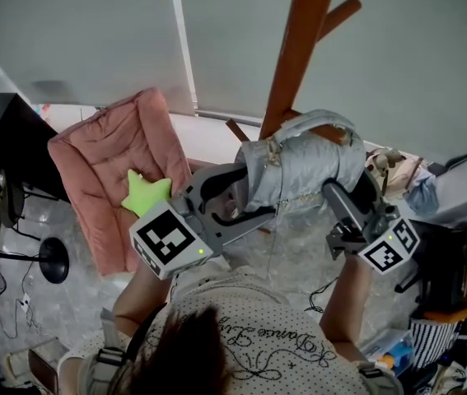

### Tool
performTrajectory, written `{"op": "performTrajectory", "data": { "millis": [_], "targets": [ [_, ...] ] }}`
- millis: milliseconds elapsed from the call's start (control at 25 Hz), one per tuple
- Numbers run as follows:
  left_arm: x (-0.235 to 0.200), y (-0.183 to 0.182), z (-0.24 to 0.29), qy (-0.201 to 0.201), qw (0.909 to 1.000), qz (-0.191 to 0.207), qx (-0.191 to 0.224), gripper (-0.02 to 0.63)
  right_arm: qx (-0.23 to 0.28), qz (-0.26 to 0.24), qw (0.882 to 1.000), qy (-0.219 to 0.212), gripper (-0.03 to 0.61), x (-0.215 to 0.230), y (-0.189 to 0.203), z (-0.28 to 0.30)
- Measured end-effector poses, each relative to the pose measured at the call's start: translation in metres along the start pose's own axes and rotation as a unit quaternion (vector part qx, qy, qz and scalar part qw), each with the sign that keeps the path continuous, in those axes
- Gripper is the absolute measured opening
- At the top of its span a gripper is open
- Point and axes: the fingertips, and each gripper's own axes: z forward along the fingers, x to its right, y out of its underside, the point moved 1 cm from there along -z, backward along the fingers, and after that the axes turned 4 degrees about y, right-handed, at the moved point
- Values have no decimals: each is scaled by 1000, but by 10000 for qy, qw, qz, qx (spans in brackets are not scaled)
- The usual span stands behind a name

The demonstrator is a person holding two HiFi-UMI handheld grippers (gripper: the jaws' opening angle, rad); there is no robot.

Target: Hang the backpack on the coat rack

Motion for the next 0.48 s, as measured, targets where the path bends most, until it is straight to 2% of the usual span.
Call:
{"op": "performTrajectory", "data": {
  "millis": [480],
  "targets": [
    [-1,5,-3,-10,9999,-157,-37,299,-193,76,9998,15,341,5,6,5]
  ]
}}
